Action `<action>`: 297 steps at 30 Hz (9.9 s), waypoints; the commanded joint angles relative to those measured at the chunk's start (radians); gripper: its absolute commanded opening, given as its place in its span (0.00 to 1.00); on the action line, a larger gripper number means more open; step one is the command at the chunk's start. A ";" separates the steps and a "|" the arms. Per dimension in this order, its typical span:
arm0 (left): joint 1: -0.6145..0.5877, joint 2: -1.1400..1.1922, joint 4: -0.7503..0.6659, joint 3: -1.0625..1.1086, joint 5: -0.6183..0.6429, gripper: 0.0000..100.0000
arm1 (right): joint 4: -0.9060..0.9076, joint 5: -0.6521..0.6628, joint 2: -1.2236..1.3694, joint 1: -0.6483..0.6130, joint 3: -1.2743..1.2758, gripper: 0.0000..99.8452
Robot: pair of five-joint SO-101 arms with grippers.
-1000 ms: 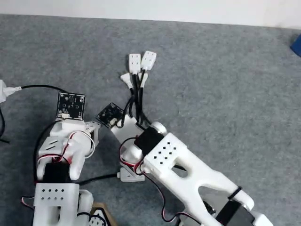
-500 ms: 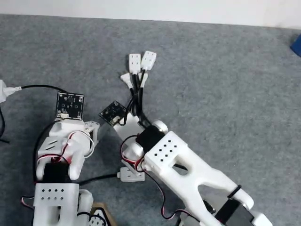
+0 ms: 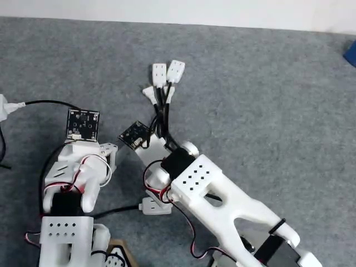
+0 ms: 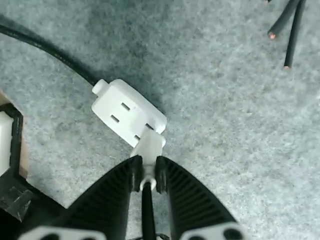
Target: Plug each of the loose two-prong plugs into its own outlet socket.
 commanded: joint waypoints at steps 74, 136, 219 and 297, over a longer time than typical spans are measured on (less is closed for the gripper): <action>0.102 0.257 0.273 -0.317 -0.083 0.33 | 0.042 0.074 -0.005 0.424 -0.464 0.31; 0.742 1.020 0.319 -0.458 -1.132 0.32 | -0.380 0.161 -0.338 0.834 0.460 0.31; -0.598 2.434 0.879 -2.977 -0.569 0.25 | -0.374 0.160 -0.338 0.760 0.516 0.31; 0.390 1.937 1.028 -2.368 -0.272 0.01 | -0.403 0.089 -0.340 0.762 0.539 0.31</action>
